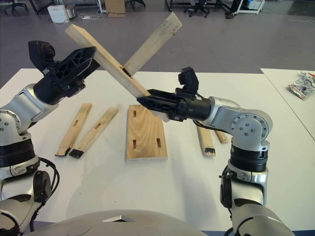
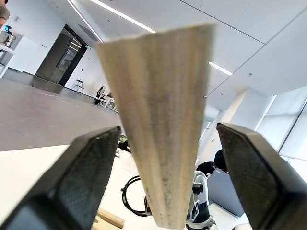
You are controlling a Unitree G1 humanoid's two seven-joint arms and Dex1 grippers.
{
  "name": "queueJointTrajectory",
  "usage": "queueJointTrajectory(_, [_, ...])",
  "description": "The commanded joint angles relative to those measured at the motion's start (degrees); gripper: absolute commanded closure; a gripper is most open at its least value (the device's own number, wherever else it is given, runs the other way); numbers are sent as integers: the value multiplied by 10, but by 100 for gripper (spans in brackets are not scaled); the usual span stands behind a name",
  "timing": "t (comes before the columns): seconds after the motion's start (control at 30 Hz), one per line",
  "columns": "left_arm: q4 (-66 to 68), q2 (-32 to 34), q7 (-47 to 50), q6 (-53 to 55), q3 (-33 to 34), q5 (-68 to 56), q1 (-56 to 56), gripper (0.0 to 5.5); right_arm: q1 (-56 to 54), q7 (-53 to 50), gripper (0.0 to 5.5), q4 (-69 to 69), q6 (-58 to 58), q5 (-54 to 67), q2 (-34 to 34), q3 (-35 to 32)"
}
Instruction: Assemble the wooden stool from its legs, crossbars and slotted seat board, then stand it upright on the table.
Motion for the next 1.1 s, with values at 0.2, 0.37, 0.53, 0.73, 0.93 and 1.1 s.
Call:
queueJointTrajectory(0.2, [-15,17,-3,2,-13,-8,3,292,10,-14,343,-4,10,57,-14,5])
queueJointTrajectory(0.37, [-17,19,-12,-5,-14,2,9,344,14,-33,343,-7,11,81,-10,10])
queueJointTrajectory(0.53, [-12,22,-28,-52,-12,82,11,344,18,-82,292,15,-15,54,-3,10])
queueJointTrajectory(0.73, [18,55,-65,-155,-32,274,36,344,42,-146,199,74,-88,-15,2,-23])
queueJointTrajectory(0.93, [19,85,-168,-239,-65,393,78,344,67,-169,199,156,-149,-92,-5,-54])
queueJointTrajectory(1.1, [13,97,-313,-261,-66,382,97,344,60,-161,199,208,-176,-134,-17,-72])
